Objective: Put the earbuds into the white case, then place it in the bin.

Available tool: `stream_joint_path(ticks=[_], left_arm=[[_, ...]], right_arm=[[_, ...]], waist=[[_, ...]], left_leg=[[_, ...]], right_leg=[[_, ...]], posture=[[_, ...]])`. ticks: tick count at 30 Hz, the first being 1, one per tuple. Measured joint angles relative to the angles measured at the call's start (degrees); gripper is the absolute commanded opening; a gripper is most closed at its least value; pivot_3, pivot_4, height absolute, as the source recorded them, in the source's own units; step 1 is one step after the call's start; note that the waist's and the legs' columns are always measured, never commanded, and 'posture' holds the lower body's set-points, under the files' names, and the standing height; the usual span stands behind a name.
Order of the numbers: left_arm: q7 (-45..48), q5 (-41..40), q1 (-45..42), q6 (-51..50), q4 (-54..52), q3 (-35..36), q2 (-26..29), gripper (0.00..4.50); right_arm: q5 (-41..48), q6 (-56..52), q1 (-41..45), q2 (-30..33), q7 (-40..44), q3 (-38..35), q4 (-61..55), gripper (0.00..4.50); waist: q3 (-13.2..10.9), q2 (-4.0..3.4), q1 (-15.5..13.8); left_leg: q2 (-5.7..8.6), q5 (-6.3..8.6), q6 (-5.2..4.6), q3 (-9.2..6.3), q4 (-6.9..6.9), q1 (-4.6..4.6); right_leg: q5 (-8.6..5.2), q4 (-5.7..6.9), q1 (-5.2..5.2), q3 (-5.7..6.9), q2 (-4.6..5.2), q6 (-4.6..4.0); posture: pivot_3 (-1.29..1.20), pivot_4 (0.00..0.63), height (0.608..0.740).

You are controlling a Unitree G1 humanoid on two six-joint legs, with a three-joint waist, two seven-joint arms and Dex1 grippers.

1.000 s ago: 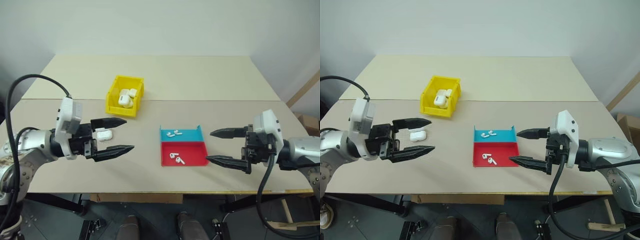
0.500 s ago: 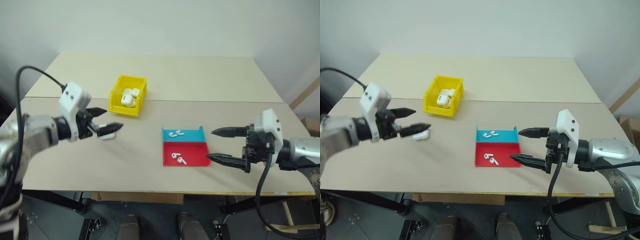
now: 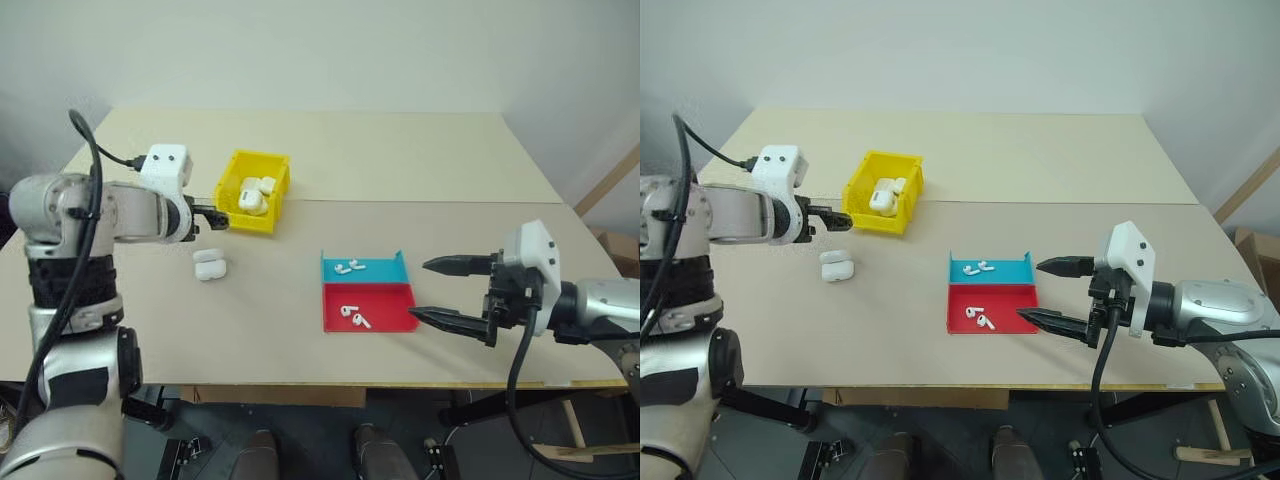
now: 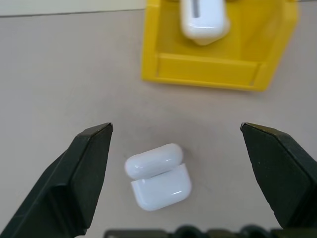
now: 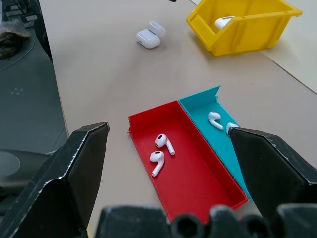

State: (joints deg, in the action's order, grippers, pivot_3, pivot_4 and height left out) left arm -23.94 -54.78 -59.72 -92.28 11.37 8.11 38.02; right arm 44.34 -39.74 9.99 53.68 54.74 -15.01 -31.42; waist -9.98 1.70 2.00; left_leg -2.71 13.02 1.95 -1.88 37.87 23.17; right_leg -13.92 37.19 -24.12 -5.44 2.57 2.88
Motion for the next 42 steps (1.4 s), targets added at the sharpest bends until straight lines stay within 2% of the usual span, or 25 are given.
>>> stream_joint_path(ticks=[4,10,15,20,28,36,42], left_arm=[[-16.5,-12.4,-3.8,0.0,11.4,-1.0,-1.0,4.5],[-33.4,-14.9,-9.4,0.0,27.6,2.8,-5.8,4.5],[-39.0,-14.2,-14.4,0.0,35.0,6.0,-6.5,4.5],[-39.9,-10.3,-14.5,0.0,41.5,9.3,-8.4,4.5],[-37.1,-0.3,-14.5,0.0,42.1,14.9,-10.6,4.5],[-28.5,11.1,-14.5,0.0,42.1,17.4,-14.5,4.5],[-22.5,18.2,-14.6,0.0,42.0,17.9,-15.3,4.5]], right_arm=[[0.0,-0.1,0.1,0.5,0.3,0.0,0.1,4.47],[0.0,-0.1,0.4,0.8,0.5,0.1,0.2,4.47],[0.0,-0.1,0.1,1.0,1.2,0.0,0.2,4.47],[0.0,-0.1,-0.3,1.0,1.2,-0.1,-0.1,4.47],[0.9,-0.1,-1.7,1.1,0.9,-1.6,-0.8,4.47],[1.9,-0.1,-1.8,1.5,0.2,-1.6,-1.4,4.47],[2.0,-0.1,-2.2,1.6,-0.2,-1.9,-1.8,4.47]], waist=[[0.0,0.0,-0.3],[0.0,0.03,-0.7],[0.0,0.03,-1.0],[0.0,0.04,-1.1],[0.0,0.06,-1.2],[0.0,0.07,-1.1],[0.0,0.07,-1.0]], left_leg=[[0.04,0.0,0.0,-0.01,0.0,0.01],[0.09,-0.01,0.02,-0.02,0.0,0.05],[0.15,-0.02,0.05,-0.02,-0.01,0.03],[0.17,-0.07,0.13,-0.03,-0.01,0.03],[0.19,-0.09,0.19,-0.04,-0.03,0.05],[0.2,-0.1,0.21,-0.04,-0.04,0.07],[0.2,-0.1,0.21,-0.05,-0.04,0.06]], right_leg=[[0.0,-0.01,0.0,0.01,0.05,0.01],[0.01,-0.03,-0.04,0.02,0.05,0.0],[0.0,-0.05,-0.01,0.02,0.09,0.0],[0.01,-0.02,-0.02,0.03,0.09,0.0],[0.01,-0.05,-0.01,0.04,0.11,0.01],[0.01,-0.06,-0.02,0.05,0.11,0.02],[0.01,-0.05,-0.01,0.05,0.11,0.02]], posture=[[0.0,0.15,0.74],[0.0,0.15,0.74],[0.0,0.15,0.74],[0.0,0.15,0.74],[0.0,0.15,0.74],[0.0,0.15,0.74],[0.0,0.15,0.74]])
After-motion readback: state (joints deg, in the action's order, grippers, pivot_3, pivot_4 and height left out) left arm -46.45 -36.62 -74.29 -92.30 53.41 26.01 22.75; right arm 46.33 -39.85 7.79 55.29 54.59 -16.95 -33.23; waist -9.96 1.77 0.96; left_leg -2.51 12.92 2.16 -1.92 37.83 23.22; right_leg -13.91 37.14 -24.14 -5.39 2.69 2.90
